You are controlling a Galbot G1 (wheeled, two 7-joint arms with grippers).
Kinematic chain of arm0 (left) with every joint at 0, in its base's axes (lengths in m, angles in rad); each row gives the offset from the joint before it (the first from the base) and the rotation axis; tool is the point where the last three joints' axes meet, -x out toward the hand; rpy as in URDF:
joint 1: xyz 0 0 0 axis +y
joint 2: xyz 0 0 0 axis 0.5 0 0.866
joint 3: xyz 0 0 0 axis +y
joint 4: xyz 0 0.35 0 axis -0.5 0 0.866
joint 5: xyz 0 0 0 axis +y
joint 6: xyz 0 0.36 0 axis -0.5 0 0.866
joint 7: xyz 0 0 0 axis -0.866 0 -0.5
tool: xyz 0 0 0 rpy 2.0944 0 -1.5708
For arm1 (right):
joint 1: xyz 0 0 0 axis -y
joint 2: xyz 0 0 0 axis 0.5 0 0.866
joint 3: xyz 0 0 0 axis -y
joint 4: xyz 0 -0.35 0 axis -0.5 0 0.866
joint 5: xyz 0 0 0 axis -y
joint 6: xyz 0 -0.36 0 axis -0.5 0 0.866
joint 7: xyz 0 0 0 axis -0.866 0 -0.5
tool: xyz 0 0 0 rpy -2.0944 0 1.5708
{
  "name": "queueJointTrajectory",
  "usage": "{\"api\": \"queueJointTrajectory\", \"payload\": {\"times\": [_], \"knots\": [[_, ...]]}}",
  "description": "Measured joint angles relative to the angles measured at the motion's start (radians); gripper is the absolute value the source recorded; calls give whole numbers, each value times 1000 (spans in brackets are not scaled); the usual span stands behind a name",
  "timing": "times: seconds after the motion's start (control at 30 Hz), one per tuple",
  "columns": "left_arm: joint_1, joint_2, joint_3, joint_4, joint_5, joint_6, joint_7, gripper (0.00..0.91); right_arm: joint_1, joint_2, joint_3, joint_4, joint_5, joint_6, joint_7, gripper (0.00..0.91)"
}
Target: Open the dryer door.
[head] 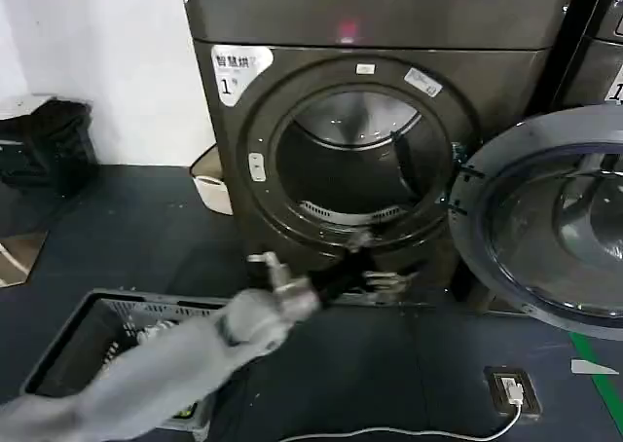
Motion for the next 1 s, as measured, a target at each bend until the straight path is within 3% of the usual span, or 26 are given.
{"api": "queueJointTrajectory", "payload": {"times": [0.17, 0.4, 0.73, 1.0], "knots": [[50, 196, -59, -146, -17, 112, 11, 907, -1, -5, 5, 16, -15, 0, -13, 907], [158, 437, -176, -267, -10, 159, 60, 907, 13, -11, 2, 30, -28, -15, -33, 907], [388, 721, -373, -334, 100, 230, 108, 907, 59, -41, 28, 4, -158, 18, -38, 907], [459, 926, -411, -323, 142, 319, 140, 907, 79, -57, 42, -20, -171, 27, -35, 907]]}}
